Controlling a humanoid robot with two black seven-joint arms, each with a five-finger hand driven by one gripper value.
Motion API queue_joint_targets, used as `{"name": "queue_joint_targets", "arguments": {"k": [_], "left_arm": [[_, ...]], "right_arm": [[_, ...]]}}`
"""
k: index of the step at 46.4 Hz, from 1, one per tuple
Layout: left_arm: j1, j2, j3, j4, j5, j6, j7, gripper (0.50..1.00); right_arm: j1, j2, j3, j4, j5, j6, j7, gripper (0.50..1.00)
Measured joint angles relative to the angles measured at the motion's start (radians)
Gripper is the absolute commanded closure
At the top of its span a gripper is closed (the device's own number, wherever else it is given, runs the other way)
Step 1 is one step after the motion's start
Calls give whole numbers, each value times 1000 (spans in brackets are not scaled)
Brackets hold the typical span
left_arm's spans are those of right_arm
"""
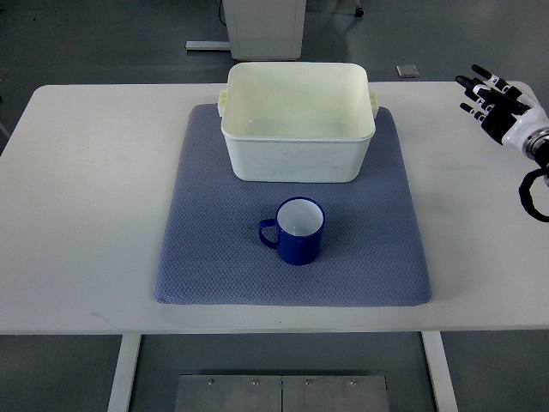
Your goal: Place cup in box with right hand
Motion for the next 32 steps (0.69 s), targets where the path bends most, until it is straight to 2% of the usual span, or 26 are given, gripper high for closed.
{"name": "queue_joint_targets", "arguments": {"k": [32], "left_arm": [[0,0,1,0,0,0,0,500]], "right_arm": [[0,-15,-4,0,-1,-7,-22,500]]}}
